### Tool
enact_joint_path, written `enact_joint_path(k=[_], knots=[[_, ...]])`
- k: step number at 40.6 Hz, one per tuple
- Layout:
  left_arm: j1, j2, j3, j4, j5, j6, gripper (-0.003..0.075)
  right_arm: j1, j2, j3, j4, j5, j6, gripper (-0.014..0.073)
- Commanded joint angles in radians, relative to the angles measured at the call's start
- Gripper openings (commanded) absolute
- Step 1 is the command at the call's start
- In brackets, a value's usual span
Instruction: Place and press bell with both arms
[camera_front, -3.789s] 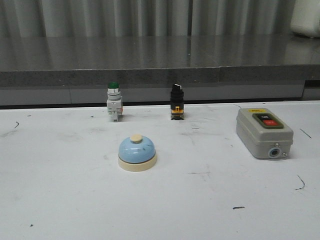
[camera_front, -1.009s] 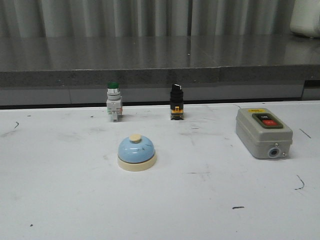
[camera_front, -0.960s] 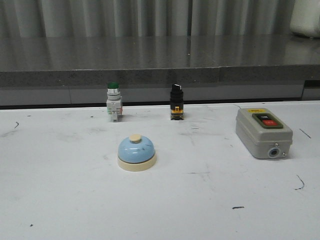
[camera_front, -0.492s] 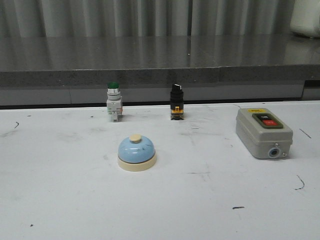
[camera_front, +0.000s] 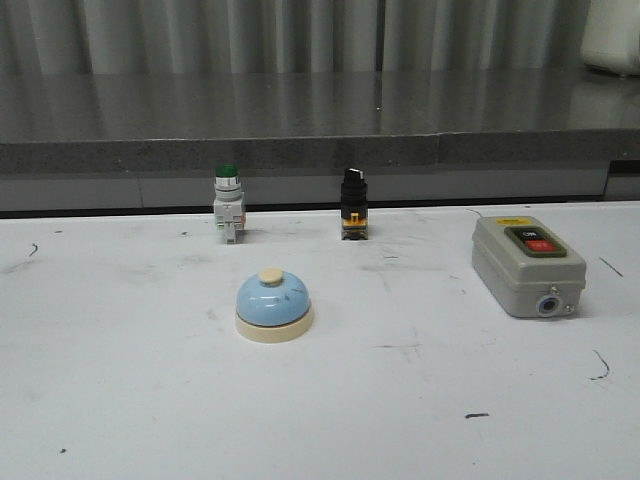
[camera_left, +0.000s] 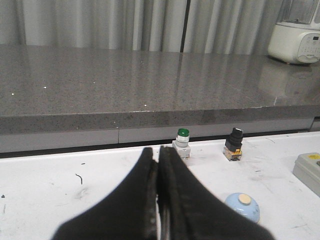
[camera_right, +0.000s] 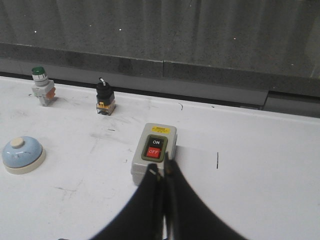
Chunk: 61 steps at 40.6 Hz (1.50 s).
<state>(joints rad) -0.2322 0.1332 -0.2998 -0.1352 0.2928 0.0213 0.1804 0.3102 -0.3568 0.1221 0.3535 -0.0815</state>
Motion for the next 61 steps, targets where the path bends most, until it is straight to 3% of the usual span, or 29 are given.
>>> enact_joint_path(k=[1,13,19,25,36,61], knots=[[0.003,0.011,-0.028,-0.011,-0.086,-0.004,-0.002,-0.008,0.006,-0.024,-0.007,-0.071,-0.011,-0.0069],[0.003,0.007,-0.01,-0.003,-0.12,-0.004,-0.002,-0.008,0.006,-0.024,-0.007,-0.071,-0.011,-0.0069],[0.016,-0.062,0.051,0.09,-0.157,-0.103,-0.002,-0.008,0.006,-0.024,-0.007,-0.071,-0.011,-0.0069],[0.091,-0.16,0.141,0.092,-0.163,-0.113,-0.002,-0.008,0.006,-0.024,-0.007,-0.071,-0.011,-0.0069],[0.229,-0.156,0.29,0.092,-0.202,-0.113,-0.002,-0.008,0.007,-0.024,-0.007,-0.071,-0.011,-0.0069],[0.234,-0.156,0.328,0.092,-0.213,-0.113,-0.002,-0.008,0.007,-0.024,-0.007,-0.07,-0.011,-0.0069]])
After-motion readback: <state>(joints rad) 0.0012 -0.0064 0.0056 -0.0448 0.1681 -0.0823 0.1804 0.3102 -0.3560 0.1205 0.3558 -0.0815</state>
